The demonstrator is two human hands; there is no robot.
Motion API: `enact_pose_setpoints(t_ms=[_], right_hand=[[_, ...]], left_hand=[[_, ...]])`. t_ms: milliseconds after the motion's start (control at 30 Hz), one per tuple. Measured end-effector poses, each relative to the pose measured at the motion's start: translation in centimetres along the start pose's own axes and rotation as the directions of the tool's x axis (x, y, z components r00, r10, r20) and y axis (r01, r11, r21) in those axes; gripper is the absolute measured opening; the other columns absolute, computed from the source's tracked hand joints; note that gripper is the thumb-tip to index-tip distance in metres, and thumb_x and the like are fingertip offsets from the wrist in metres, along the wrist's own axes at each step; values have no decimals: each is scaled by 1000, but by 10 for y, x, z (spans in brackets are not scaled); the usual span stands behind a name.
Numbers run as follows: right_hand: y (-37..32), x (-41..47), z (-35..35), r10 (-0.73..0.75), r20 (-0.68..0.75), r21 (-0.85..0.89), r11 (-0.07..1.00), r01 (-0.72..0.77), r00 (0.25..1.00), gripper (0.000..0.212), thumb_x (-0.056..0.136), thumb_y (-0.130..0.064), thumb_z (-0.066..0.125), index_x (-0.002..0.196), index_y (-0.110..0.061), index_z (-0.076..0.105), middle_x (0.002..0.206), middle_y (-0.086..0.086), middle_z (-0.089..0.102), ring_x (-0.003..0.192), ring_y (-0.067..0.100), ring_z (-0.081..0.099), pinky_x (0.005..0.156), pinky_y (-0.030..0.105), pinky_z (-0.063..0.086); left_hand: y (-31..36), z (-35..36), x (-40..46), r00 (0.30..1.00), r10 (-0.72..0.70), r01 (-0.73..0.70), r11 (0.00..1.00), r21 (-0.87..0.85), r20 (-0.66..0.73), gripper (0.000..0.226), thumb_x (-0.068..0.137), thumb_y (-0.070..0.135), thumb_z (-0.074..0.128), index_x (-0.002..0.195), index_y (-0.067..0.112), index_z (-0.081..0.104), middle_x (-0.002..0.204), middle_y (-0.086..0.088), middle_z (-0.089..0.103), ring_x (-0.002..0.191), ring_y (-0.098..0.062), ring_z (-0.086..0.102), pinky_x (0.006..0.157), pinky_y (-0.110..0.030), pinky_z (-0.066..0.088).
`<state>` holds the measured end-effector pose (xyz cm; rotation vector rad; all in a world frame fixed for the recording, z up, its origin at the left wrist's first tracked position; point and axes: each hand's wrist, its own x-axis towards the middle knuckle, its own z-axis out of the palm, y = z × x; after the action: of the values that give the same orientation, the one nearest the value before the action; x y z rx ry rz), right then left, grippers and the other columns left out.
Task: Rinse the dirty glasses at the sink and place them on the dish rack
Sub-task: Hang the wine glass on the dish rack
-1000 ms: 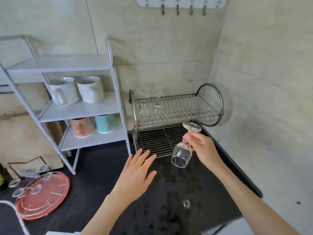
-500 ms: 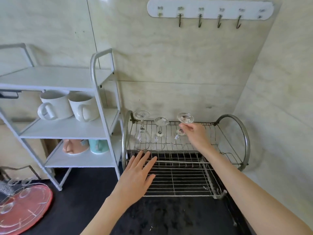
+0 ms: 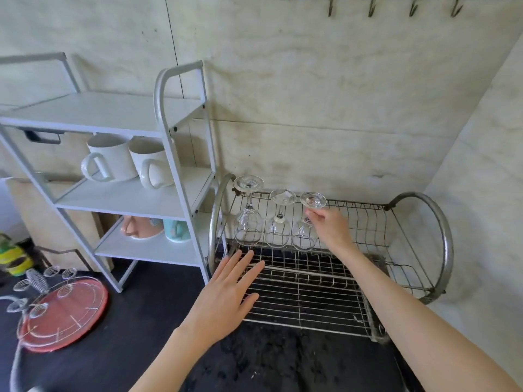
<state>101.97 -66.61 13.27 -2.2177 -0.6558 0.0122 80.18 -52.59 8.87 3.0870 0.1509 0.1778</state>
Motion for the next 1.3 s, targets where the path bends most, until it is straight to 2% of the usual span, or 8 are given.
enact_pose_setpoints(t_ms=[100, 167, 367, 500, 833, 933, 1067, 1300], right_hand=[[0, 0, 0, 12, 7, -10, 1000, -12, 1000, 31, 97, -26, 49, 119, -9, 63, 105, 5, 70, 55, 5, 51, 52, 7, 37], [1, -1, 0, 27, 17, 14, 1000, -28, 999, 31, 97, -25, 49, 118, -8, 63, 112, 6, 67, 86, 13, 63, 73, 14, 43], [1, -8, -2, 83, 77, 12, 996, -85, 994, 42, 95, -30, 51, 132, -10, 50, 131, 6, 55, 117, 21, 54, 99, 33, 43], [-5, -32, -9, 137, 54, -5, 991, -137, 989, 55, 96, -34, 48, 142, -7, 36, 145, 9, 41, 131, 22, 42, 109, 38, 35], [-105, -189, -6, -316, 123, -286, 897, 338, 941, 55, 97, -43, 41, 146, -19, 31, 155, -3, 20, 143, 12, 15, 109, 20, 4], [-131, -253, 21, -403, 223, -289, 843, 454, 888, 59, 96, -46, 38, 148, -22, 24, 158, -3, 13, 145, 14, 11, 110, 19, 1], [-163, -329, 73, -470, 376, -237, 784, 574, 798, 58, 95, -48, 41, 144, -19, 35, 153, 5, 28, 141, 22, 28, 114, 37, 23], [-237, -429, 169, -600, 578, -40, 656, 753, 553, 61, 87, -50, 35, 132, -12, 51, 136, 12, 52, 123, 30, 53, 98, 49, 41]], left_hand=[[-2, 1, -1, 1000, 12, -11, 999, -34, 28, 62, 89, 50, 25, 147, 29, 16, 154, -1, 22, 142, -22, 18, 111, -46, 9], [-4, 1, -1, 999, 28, -27, 999, -24, 32, 65, 87, 54, 19, 147, 32, 5, 156, 0, 12, 144, -22, 6, 112, -45, 1], [-3, -7, 1, 998, 48, -46, 998, -44, 35, 69, 80, 60, 7, 143, 37, -8, 156, 6, -7, 143, -16, -14, 109, -34, -18], [4, -23, 0, 997, 22, -18, 998, -60, 79, 63, 97, 48, 31, 147, 33, -4, 156, 7, -11, 141, -12, -19, 111, -27, -15], [27, -53, -127, 990, -94, 82, 990, -114, -105, 62, 94, 51, 25, 148, 33, 0, 153, 10, -12, 141, -14, -22, 111, -26, -18], [25, -40, -203, 982, -159, 151, 985, -82, -102, 59, 95, 49, 29, 148, 32, 11, 155, 5, 4, 144, -20, -6, 114, -34, -4], [11, -29, -315, 939, -334, 329, 941, -73, -80, 59, 88, 50, 35, 141, 23, 35, 146, -6, 40, 137, -29, 27, 106, -46, 24], [-18, -35, -502, 699, -714, 710, 698, -89, -28, 60, 89, 59, 28, 136, 24, 39, 139, -8, 49, 128, -36, 44, 97, -52, 41]])
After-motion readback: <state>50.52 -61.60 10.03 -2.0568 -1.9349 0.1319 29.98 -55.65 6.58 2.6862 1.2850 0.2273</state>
